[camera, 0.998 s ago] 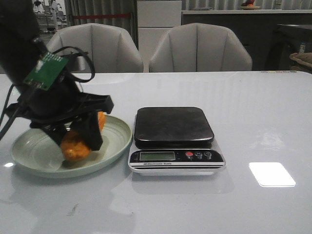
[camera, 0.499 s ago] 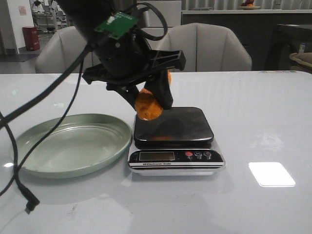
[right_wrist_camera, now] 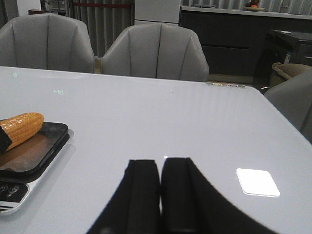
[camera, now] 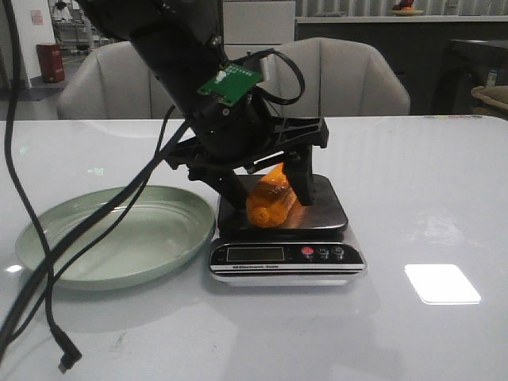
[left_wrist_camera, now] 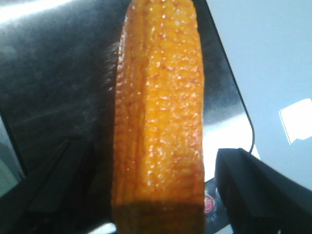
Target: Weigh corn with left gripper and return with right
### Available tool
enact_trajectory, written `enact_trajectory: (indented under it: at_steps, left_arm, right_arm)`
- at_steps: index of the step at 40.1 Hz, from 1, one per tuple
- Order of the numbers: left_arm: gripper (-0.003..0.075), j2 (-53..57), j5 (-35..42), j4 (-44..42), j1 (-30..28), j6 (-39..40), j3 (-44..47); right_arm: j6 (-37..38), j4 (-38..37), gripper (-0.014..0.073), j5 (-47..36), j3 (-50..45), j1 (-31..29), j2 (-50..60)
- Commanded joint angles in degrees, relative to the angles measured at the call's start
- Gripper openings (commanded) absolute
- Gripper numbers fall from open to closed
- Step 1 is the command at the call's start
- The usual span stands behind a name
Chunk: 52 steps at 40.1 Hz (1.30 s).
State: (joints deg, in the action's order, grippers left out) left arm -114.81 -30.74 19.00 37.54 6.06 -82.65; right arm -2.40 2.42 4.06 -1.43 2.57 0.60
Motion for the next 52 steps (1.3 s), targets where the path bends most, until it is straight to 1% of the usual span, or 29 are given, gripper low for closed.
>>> enact_trajectory:
  at_steps: [1, 8, 17, 27, 35, 40, 45, 52]
  left_arm:
    - [0.0637, 4.11, 2.17, 1.01, 0.29, 0.53, -1.71]
    - [0.0637, 8.14, 2.56, -0.33, 0.29, 0.53, -1.24]
    - [0.0637, 16.54, 5.97, -3.79, 0.29, 0.53, 4.49]
    - [0.0638, 27.81, 8.82, -7.64, 0.19, 0.53, 14.16]
    - [0.0638, 37.29, 12.61, -7.64, 0.19, 0.26, 23.67]
    - [0.0637, 44.29, 14.35, -10.22, 0.19, 0.26, 29.98]
    - [0.0637, 52.46, 14.55, -12.56, 0.19, 0.26, 35.85]
    - [0.0637, 65.74, 14.48, -13.21, 0.19, 0.26, 43.68]
  right_arm:
    - [-0.04, -0.77, 0.0177, -4.41, -0.32, -0.33, 1.15]
    - [-0.04, -0.77, 0.0177, -4.41, -0.32, -0.33, 1.15]
    - [-0.04, -0.77, 0.0177, -4.41, -0.32, -0.33, 1.15]
    - [-0.04, -0.77, 0.0177, -4.41, -0.32, -0.33, 1.15]
    - [-0.04, -0.77, 0.0177, -4.41, -0.32, -0.33, 1.15]
    - [-0.04, -0.77, 0.0177, -4.41, -0.32, -0.33, 1.15]
    - [-0.04, -0.77, 0.0177, -4.41, -0.32, -0.33, 1.15]
    - [-0.04, -0.77, 0.0177, -4.41, -0.32, -0.33, 1.15]
